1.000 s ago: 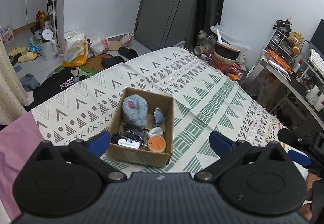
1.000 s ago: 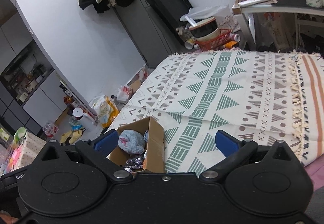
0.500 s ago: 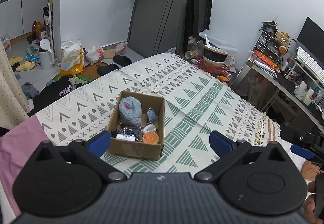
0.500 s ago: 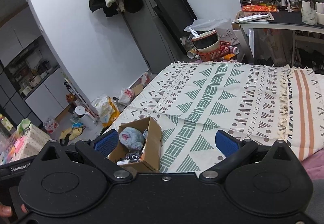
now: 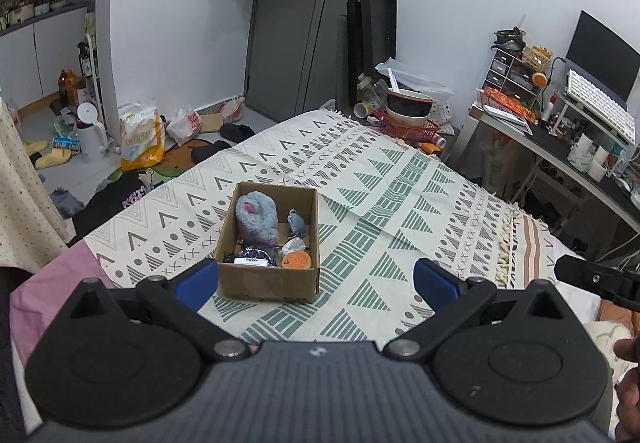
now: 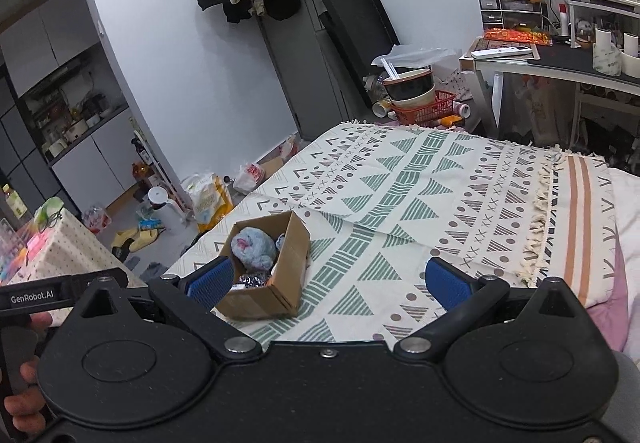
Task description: Organize soft objects
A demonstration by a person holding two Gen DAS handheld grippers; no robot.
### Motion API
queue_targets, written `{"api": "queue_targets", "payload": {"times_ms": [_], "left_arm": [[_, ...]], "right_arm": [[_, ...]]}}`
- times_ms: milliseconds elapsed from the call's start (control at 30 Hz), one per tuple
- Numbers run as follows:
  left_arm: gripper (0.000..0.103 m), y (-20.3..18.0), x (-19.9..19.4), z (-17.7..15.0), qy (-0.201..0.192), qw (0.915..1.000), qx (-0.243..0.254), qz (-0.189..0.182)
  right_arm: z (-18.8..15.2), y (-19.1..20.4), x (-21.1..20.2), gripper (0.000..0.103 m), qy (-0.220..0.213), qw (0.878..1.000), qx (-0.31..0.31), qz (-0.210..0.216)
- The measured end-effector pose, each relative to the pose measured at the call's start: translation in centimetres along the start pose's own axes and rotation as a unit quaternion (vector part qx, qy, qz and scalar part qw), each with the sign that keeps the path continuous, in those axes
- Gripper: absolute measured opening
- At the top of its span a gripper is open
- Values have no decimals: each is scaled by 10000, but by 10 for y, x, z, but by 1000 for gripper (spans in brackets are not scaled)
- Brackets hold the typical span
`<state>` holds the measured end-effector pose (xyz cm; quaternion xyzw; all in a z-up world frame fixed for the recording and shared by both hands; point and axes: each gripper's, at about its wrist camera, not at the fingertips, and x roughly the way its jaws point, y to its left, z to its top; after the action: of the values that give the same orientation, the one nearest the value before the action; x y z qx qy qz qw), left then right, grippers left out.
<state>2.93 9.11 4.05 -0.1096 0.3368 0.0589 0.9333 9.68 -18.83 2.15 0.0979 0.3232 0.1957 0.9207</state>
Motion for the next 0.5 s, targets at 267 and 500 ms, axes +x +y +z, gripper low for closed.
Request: {"api": "queue_targets", "payload": {"times_ms": [267, 500], "left_arm": [[103, -9, -16, -13, -83, 9999, 134, -45], [103, -18, -18, -27, -24, 9994, 356, 49]], "right_arm": [[-15, -1, -21, 103, 11, 9997, -225, 0], [-23, -1, -38, 103, -69, 9994, -338, 43]]}}
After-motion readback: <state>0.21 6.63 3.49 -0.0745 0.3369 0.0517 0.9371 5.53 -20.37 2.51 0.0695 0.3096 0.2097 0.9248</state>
